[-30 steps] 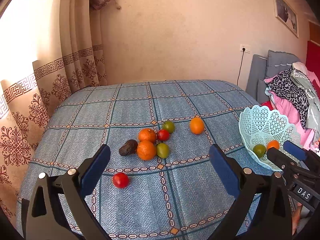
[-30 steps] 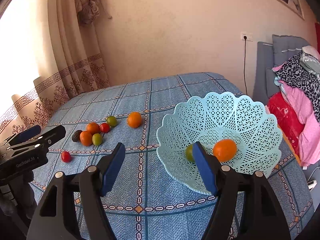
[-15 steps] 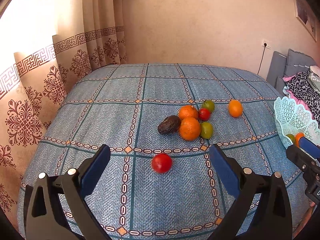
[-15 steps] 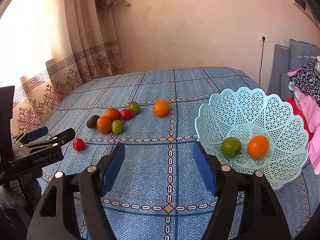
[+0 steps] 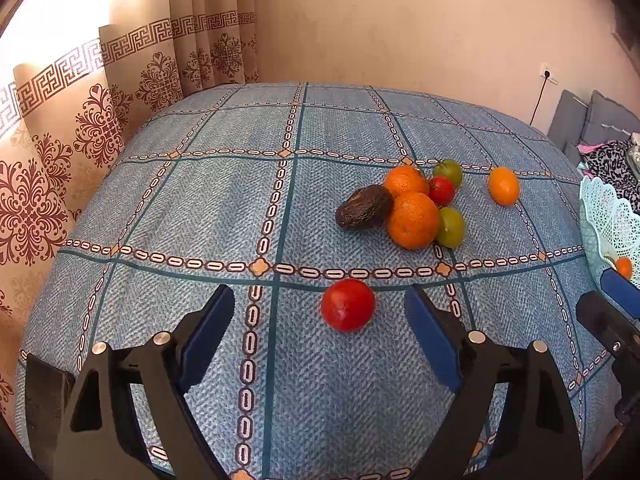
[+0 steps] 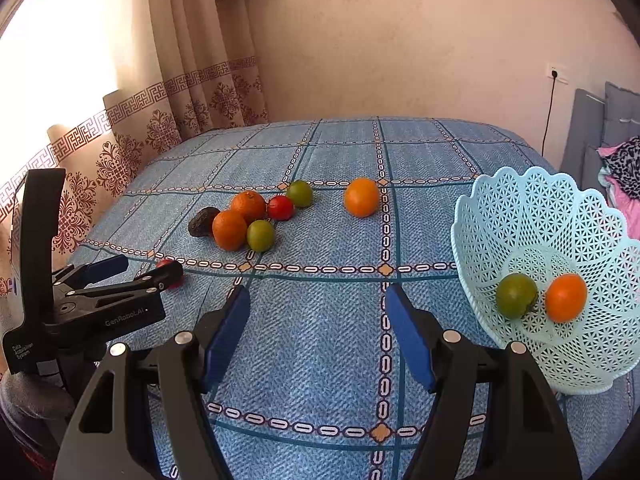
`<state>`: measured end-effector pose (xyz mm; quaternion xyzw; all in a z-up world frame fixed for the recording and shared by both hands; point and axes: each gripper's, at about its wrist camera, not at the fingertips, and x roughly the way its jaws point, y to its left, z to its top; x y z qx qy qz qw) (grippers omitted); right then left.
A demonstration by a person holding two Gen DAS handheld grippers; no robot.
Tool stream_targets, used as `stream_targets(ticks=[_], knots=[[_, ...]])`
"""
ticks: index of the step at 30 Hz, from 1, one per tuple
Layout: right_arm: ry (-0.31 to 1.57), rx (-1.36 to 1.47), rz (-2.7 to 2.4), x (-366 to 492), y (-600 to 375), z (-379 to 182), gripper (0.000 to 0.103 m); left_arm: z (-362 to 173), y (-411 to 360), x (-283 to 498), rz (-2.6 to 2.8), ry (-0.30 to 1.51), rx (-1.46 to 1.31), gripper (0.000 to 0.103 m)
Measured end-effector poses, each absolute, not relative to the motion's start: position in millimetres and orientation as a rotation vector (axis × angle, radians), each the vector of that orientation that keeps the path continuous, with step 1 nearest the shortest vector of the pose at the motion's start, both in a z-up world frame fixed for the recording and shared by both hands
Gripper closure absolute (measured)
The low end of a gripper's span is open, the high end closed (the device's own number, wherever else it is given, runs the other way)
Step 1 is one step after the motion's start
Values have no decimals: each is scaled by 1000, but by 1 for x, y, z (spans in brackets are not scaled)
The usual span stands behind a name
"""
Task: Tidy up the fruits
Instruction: 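Grasp the red tomato with the left tool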
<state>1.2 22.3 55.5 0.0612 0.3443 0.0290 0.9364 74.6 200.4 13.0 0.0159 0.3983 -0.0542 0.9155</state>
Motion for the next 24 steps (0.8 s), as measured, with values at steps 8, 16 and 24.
stream_targets(ticks=[8,16,24], knots=[[752,141,103,26,28,43,33,2,200,82,-165,876,-16,49],[800,153,155,56,36,33,33,1,198,81,-216,867,-24,73],[833,120,187,88,50,26,34,3,202,79,-211,850,-47,74]])
